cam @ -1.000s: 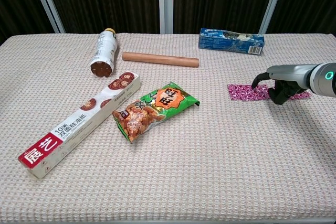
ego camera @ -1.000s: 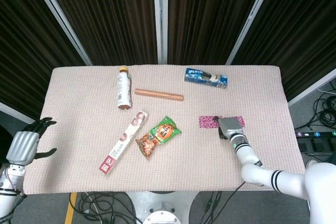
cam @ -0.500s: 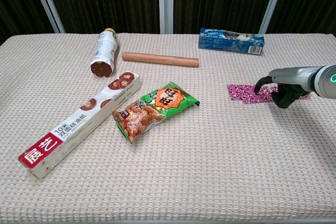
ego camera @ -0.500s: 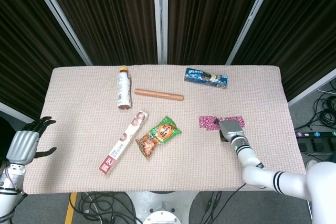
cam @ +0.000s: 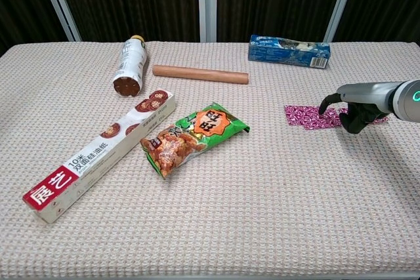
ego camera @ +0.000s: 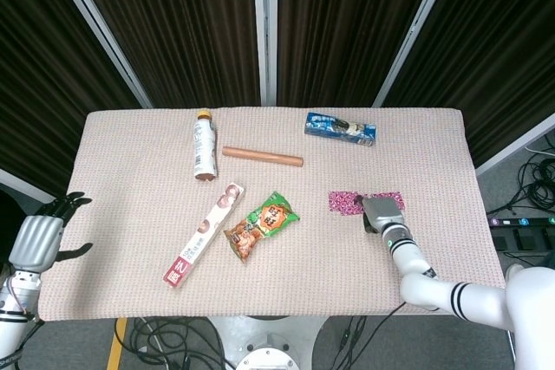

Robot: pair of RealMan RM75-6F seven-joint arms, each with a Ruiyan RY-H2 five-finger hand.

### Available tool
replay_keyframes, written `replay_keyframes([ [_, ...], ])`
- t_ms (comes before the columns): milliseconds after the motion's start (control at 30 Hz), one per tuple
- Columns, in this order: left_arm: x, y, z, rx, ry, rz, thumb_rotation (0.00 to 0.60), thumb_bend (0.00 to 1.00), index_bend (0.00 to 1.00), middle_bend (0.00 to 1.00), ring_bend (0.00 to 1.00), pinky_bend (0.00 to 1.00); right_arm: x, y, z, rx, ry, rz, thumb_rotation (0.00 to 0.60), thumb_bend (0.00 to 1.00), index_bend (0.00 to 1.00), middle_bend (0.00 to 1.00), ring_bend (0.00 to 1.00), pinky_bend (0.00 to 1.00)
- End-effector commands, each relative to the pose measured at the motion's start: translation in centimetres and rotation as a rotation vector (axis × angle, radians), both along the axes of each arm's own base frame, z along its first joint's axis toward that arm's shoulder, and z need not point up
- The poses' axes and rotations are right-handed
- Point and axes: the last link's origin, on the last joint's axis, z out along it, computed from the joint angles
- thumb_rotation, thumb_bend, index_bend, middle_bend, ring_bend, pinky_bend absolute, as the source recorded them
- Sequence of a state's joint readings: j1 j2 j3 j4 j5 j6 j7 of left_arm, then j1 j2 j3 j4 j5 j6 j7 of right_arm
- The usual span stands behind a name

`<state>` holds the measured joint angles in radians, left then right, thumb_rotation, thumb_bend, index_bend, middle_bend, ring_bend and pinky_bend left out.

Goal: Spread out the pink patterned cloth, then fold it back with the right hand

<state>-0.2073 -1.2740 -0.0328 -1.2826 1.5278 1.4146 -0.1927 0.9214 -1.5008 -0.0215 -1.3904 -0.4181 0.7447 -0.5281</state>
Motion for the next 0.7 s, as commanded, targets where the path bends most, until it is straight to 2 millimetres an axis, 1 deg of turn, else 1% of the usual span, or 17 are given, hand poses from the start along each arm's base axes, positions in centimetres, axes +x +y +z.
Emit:
replay_keyframes([
  [33,0.0,0.0,0.0,-0.001,0.0,-0.001,0.6,0.04,0.29,0.29,0.24,0.34,-0.2,0.1,-0.1,0.009,0.01,-0.002,0.6,0.76,0.18,1.0,1.0,1.0],
  [200,0.0,0.0,0.0,-0.002,-0.001,0.0,0.6,0.03,0.29,0.29,0.24,0.33,-0.5,0.3,-0.1,0.021,0.026,-0.007,0.6,0.76,0.19,1.0,1.0,1.0],
  [300,0.0,-0.1,0.0,-0.001,-0.002,0.0,0.6,0.03,0.29,0.29,0.24,0.33,-0.5,0.4,0.0,0.027,0.031,-0.007,0.6,0.76,0.22,1.0,1.0,1.0],
  [467,0.1,-0.1,0.0,-0.003,-0.005,-0.004,0.6,0.04,0.29,0.29,0.24,0.34,-0.4,0.8,0.3,0.033,0.033,-0.002,0.6,0.76,0.24,1.0,1.0,1.0],
  [700,0.2,-0.3,0.1,-0.003,-0.01,-0.006,0.6,0.04,0.29,0.29,0.24,0.33,-0.7,2.2,0.8,0.046,0.033,-0.014,0.6,0.76,0.24,1.0,1.0,1.0],
])
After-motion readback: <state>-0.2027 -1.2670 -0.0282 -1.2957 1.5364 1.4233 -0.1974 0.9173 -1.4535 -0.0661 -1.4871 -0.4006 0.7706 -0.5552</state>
